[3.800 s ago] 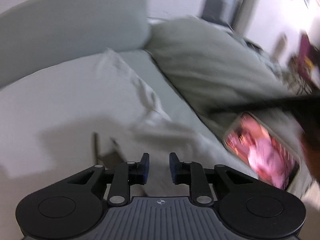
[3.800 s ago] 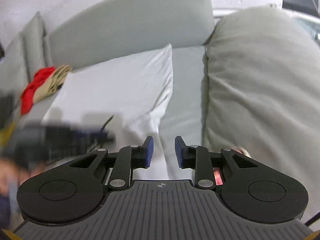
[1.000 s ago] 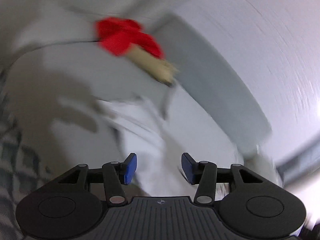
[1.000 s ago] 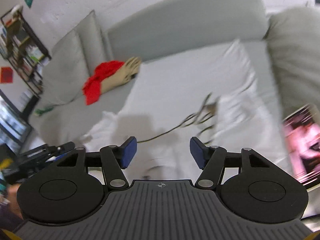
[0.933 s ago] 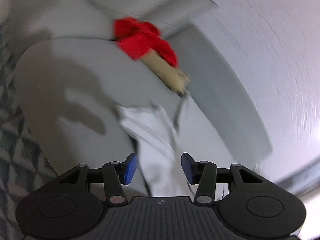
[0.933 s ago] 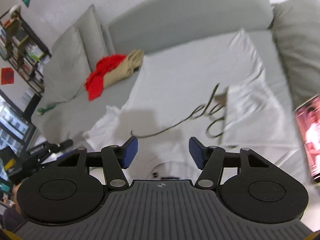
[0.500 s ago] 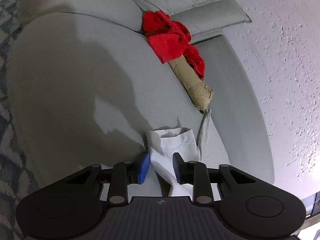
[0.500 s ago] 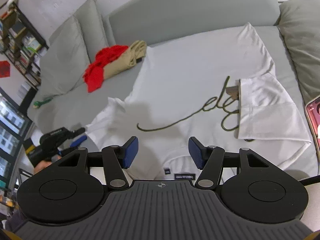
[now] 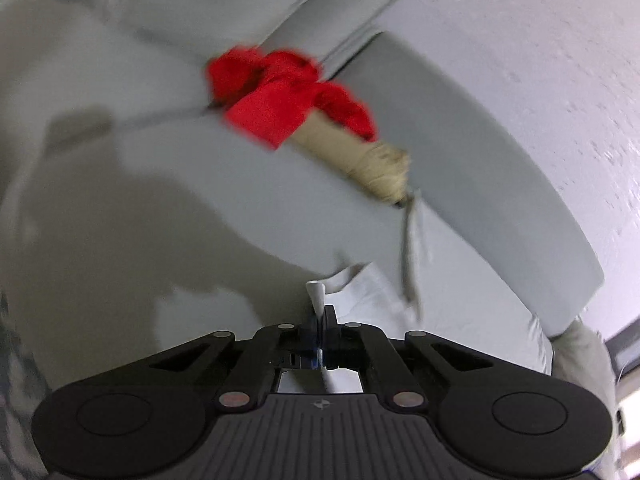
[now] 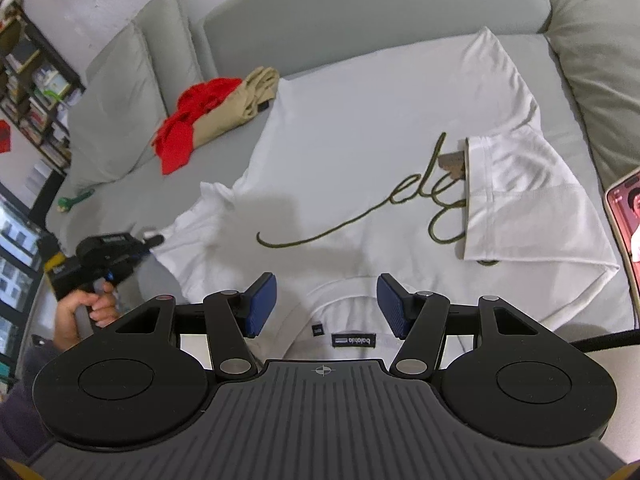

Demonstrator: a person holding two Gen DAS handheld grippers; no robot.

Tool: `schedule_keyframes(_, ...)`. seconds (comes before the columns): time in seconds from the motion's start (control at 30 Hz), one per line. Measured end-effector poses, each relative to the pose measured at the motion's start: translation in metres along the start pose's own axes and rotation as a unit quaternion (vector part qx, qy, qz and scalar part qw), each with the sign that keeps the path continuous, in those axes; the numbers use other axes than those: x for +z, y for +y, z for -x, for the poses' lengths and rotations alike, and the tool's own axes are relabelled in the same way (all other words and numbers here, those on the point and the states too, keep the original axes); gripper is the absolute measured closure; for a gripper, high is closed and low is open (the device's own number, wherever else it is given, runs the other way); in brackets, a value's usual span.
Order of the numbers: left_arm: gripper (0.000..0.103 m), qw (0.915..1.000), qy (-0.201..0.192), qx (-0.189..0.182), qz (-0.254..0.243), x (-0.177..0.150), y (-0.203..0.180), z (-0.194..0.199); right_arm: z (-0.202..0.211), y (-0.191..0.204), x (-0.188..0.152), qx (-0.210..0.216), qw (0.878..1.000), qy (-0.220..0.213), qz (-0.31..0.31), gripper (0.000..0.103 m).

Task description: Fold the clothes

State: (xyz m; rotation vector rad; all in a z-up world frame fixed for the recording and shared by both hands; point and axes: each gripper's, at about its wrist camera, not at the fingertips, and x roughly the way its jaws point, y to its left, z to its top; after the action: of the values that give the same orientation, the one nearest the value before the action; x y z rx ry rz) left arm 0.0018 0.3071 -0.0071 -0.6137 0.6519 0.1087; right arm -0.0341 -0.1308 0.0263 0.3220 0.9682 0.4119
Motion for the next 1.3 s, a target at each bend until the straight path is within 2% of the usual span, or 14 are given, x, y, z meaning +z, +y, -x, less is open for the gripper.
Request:
schedule_keyframes(0.1, 0.103, 0.9944, -0.029, -0.019, -0.1, -0.003, -0.047, 0.019, 0.001, -0.005, -0.002, 0.003, 1.0, 0.0, -0.005, 0.041)
schedule_keyframes(0.23, 0.103, 0.9668, -0.025, -0.053, -0.249, -0.037, -0.124, 0.031, 0.003, -0.016, -0.005, 0.005, 1.0, 0.0, -0.019, 0.041)
schedule_keyframes(0.33, 0.099, 0.9382, 0.031, -0.053, -0.341, -0.083, -0.175, 0.021, 0.005, -0.024, -0.005, 0.006, 0.999, -0.001, -0.032, 0.041)
schedule_keyframes(0.4, 0.075, 0.9209, 0.095, -0.025, -0.377, -0.112, -0.196, 0.0, 0.007, -0.029, -0.005, 0.008, 0.999, -0.002, -0.039, 0.041)
schedule_keyframes(0.47, 0.066, 0.9066, 0.144, 0.003, -0.397, -0.134, -0.204, -0.014, 0.009, -0.033, -0.005, 0.011, 0.999, -0.001, -0.042, 0.04)
schedule_keyframes(0.5, 0.065, 0.9054, 0.151, 0.014, -0.396, -0.142, -0.203, -0.014, 0.01, -0.034, -0.006, 0.012, 0.999, 0.001, -0.042, 0.04)
schedule_keyframes(0.57, 0.059, 0.9187, 0.151, 0.014, -0.365, -0.14, -0.195, -0.007, 0.014, -0.037, -0.007, 0.016, 0.999, 0.001, -0.041, 0.039)
schedule_keyframes(0.73, 0.041, 0.9764, 0.089, -0.039, -0.193, -0.098, -0.144, 0.039, 0.02, -0.05, -0.012, 0.02, 0.998, -0.005, -0.057, 0.038)
schedule_keyframes(0.8, 0.044, 0.992, 0.048, -0.012, -0.116, -0.075, -0.111, 0.042, 0.018, -0.055, -0.014, 0.022, 0.997, -0.004, -0.07, 0.038)
schedule_keyframes(0.9, 0.058, 0.996, 0.075, 0.034, -0.033, -0.056, -0.069, 0.022, 0.015, -0.064, -0.016, 0.025, 0.996, -0.004, -0.089, 0.038)
schedule_keyframes(0.97, 0.066, 0.9935, 0.112, 0.019, 0.005, -0.055, -0.053, 0.008, 0.013, -0.066, -0.017, 0.029, 0.995, -0.001, -0.099, 0.038)
schedule_keyframes(1.1, 0.067, 0.987, 0.157, -0.019, 0.03, -0.065, -0.044, -0.009, 0.017, -0.064, -0.02, 0.024, 0.996, -0.007, -0.089, 0.038)
schedule_keyframes(1.27, 0.066, 0.9803, 0.169, -0.043, 0.092, -0.064, -0.025, -0.022, 0.021, -0.067, -0.022, 0.023, 0.995, -0.009, -0.095, 0.038)
schedule_keyframes(1.3, 0.075, 0.9792, 0.171, -0.049, 0.098, -0.065, -0.023, -0.02, 0.02, -0.067, -0.023, 0.022, 0.995, -0.008, -0.094, 0.038)
